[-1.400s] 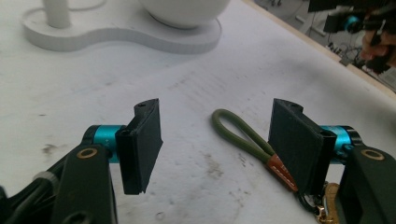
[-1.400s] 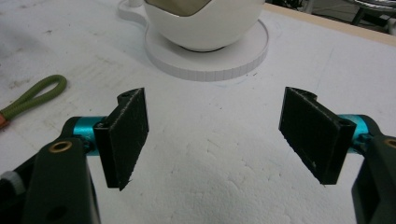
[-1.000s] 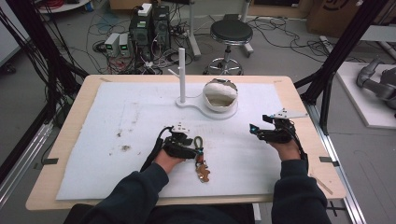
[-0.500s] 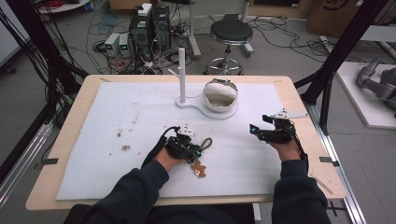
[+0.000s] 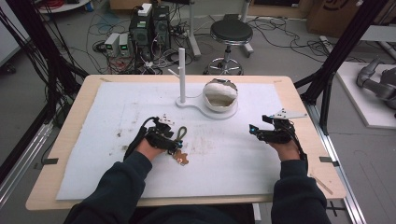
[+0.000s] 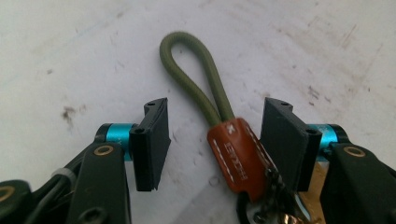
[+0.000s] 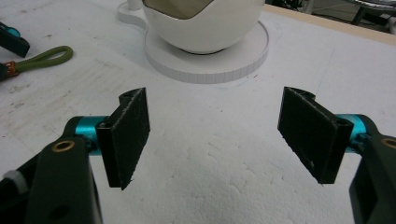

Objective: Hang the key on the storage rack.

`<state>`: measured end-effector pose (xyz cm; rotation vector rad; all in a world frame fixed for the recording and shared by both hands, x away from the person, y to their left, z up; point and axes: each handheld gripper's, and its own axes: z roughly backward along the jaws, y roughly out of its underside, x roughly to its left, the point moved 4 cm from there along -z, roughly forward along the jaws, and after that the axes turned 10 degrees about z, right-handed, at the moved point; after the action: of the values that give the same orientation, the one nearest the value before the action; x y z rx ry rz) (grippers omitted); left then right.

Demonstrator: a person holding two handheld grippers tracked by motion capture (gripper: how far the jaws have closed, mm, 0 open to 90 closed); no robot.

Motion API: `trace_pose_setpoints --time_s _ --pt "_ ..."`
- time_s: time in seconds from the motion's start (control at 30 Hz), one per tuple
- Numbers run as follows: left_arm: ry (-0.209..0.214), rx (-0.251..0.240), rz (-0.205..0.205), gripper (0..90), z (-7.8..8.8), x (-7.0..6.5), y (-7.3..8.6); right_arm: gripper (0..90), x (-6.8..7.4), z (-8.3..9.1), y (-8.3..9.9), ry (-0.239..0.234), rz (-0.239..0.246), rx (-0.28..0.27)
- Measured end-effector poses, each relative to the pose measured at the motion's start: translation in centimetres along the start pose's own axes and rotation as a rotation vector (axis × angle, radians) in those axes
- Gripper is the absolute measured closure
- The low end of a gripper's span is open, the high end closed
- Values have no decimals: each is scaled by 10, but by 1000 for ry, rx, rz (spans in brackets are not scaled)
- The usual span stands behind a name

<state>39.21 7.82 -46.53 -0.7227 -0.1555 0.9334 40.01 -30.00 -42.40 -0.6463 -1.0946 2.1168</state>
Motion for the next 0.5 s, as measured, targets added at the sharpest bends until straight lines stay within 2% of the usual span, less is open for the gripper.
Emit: trace_pose_setpoints --time_s 0.03,0.07,0.1,0.13,0.17,0.2,0.23,0.27,0.33,0.43,0.5 --pt "-39 -6 8 418 1 -2 2 255 0 0 0 1 -1 0" --pt "-54 -19 30 419 2 -4 4 255 0 0 0 1 -5 0" --pt "-71 -38 29 428 2 -6 7 256 0 0 0 0 -6 0" --pt "-90 -51 10 430 1 -8 9 256 0 0 1 0 -3 0" --pt "-96 -57 14 436 1 -9 9 255 0 0 1 -1 -1 2" --pt "-85 -62 10 459 1 -10 9 256 0 0 1 -3 -2 6" --pt "-64 -65 -6 519 2 -11 9 256 1 0 1 -1 -3 7" --pt "-60 -65 -9 642 2 -12 10 256 1 -1 1 -2 -1 5" --pt "-49 -67 10 652 2 -10 10 256 2 0 0 -3 7 3" --pt "1 -77 73 692 3 -3 10 256 2 0 0 -3 2 2" --pt "23 -80 99 699 5 1 10 257 2 0 0 -4 -2 -1"
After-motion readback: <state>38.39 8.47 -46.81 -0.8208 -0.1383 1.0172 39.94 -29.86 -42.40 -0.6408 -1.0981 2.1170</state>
